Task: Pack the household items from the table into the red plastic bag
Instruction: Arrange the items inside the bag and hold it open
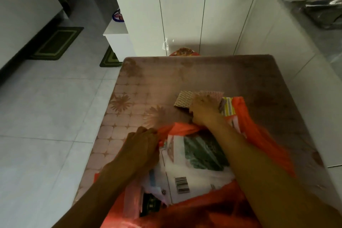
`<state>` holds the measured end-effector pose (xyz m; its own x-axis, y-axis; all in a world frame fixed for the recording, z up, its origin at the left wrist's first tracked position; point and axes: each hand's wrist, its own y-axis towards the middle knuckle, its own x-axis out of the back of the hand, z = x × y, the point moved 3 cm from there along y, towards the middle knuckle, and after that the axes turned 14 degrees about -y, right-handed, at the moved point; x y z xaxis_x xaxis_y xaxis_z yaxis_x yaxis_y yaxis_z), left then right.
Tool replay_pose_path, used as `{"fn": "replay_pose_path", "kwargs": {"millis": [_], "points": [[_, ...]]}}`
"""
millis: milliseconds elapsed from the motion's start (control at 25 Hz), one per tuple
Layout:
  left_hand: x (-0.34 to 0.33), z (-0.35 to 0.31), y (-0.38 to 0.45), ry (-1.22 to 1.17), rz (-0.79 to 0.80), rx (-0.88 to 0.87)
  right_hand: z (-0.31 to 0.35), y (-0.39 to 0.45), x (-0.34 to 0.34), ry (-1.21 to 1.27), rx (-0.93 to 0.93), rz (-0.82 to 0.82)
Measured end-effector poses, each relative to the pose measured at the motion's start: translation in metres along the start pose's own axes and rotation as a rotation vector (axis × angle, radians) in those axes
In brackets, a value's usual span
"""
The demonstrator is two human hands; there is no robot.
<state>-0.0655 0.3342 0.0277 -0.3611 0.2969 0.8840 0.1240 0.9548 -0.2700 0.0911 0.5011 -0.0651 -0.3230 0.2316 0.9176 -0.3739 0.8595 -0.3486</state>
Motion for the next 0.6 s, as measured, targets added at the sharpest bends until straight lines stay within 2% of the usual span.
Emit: {"fn": "replay_pose_path", "kwargs": {"millis": [80, 160, 240, 360, 440, 520, 600], "points": [[-0.001, 0.009, 0.001, -0.032, 0.018, -0.024, 0.006, 0.004, -0.016, -0.072, -0.016, 0.104], [0.000, 0.014, 0.000, -0.069, 0.004, -0.050, 0.008, 0.003, -0.015, -0.057, -0.021, 0.106], [0.003, 0.016, 0.001, -0.131, -0.039, -0.062, 0.004, -0.005, 0.002, 0.048, -0.021, 0.018], [0.012, 0.015, -0.008, -0.295, -0.113, -0.095, -0.007, -0.049, 0.042, 0.341, 0.058, -0.297], [0.021, 0.013, -0.016, -0.583, -0.158, -0.092, -0.017, -0.107, 0.066, 0.567, 0.220, -0.389], [0.029, 0.012, -0.022, -0.988, -0.212, 0.003, -0.023, -0.171, 0.070, 0.642, 0.388, -0.342], [0.034, 0.018, -0.021, -1.193, -0.315, 0.127, -0.018, -0.217, 0.066, 0.615, 0.494, -0.249]]}}
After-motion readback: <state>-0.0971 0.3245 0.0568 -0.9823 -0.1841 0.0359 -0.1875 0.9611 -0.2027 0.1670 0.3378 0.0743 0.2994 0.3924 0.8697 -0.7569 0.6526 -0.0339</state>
